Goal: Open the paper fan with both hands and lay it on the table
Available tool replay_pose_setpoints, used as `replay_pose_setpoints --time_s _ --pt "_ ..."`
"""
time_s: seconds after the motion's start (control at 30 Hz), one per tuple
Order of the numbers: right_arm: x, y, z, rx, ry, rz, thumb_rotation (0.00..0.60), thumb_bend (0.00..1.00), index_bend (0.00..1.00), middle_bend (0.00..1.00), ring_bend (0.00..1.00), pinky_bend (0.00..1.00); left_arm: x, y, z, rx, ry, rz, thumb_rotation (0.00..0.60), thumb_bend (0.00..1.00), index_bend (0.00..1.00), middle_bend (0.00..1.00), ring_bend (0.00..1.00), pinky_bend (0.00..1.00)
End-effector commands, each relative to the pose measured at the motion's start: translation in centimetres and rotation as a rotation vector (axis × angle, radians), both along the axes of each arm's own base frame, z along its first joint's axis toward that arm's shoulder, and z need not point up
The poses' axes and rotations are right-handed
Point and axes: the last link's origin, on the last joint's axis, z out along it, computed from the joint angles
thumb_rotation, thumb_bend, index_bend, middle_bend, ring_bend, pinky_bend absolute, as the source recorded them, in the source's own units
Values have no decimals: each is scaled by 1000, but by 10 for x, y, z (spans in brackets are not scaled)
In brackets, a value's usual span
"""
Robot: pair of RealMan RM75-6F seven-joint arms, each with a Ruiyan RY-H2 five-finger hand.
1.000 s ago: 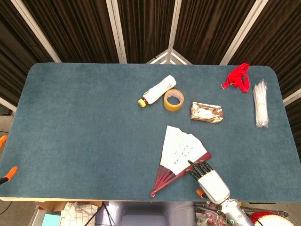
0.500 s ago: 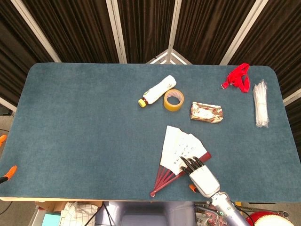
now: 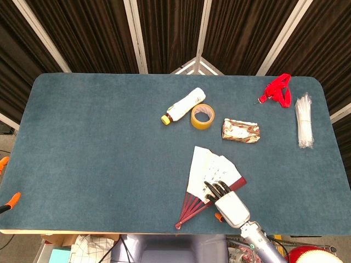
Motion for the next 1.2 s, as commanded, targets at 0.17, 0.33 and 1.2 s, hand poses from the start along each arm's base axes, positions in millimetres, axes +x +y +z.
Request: replay_pose_setpoints --time_s 0.17,0.33,1.2 --pt "8 -4 -7 -10 -8 16 600 214 429 101 212 172 0 0 -1 -1 2 2 600 320 107 10 0 97" --pt "13 -9 -13 -3 -12 10 600 217 441 101 213 172 0 1 -1 -2 4 3 600 320 107 10 0 97" --pt "16 -24 2 -5 -65 -9 600 388 692 116 241 192 3 -1 -3 -21 -2 -10 600 320 107 8 0 97"
